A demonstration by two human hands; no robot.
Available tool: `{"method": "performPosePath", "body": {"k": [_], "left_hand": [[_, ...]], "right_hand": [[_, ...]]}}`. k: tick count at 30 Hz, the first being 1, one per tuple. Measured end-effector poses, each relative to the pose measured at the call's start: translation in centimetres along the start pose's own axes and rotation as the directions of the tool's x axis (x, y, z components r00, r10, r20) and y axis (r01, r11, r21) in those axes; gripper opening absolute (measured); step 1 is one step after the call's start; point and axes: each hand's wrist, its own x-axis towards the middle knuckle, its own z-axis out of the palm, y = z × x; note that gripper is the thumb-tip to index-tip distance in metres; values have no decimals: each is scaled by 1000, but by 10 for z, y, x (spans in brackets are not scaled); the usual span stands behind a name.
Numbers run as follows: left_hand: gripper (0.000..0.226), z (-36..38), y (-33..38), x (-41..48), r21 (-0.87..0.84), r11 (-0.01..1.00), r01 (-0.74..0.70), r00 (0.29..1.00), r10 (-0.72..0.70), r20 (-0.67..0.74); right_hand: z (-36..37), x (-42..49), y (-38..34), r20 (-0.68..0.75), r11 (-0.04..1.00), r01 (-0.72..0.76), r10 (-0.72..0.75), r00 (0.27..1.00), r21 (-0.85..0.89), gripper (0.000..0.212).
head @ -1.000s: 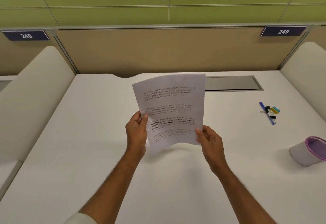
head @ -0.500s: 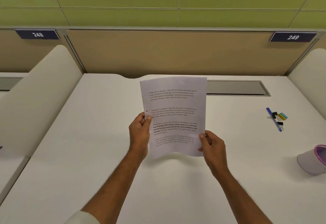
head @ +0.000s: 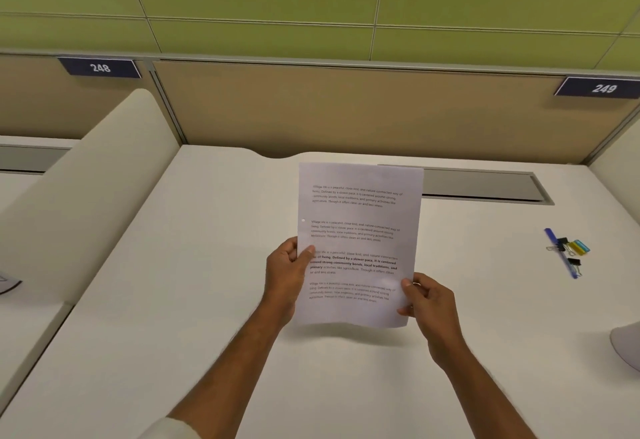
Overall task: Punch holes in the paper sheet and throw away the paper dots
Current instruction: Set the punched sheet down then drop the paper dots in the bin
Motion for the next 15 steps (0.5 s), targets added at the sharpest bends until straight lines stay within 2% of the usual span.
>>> {"method": "performPosePath", "body": {"k": [5, 10, 15], "left_hand": [[22, -1, -18, -2, 118, 987, 112, 988, -123, 92], [24, 3, -33, 1, 154, 974, 163, 983, -174, 62], [23, -2, -37, 4, 155, 965, 210, 974, -221, 54]], "right_hand": [[-9, 8, 10, -39, 998, -60, 61, 997, 35, 16], [-12, 12, 12, -25, 998, -52, 52, 998, -28, 18], [-15, 12, 9, 50, 995, -24, 29, 998, -95, 17]]}}
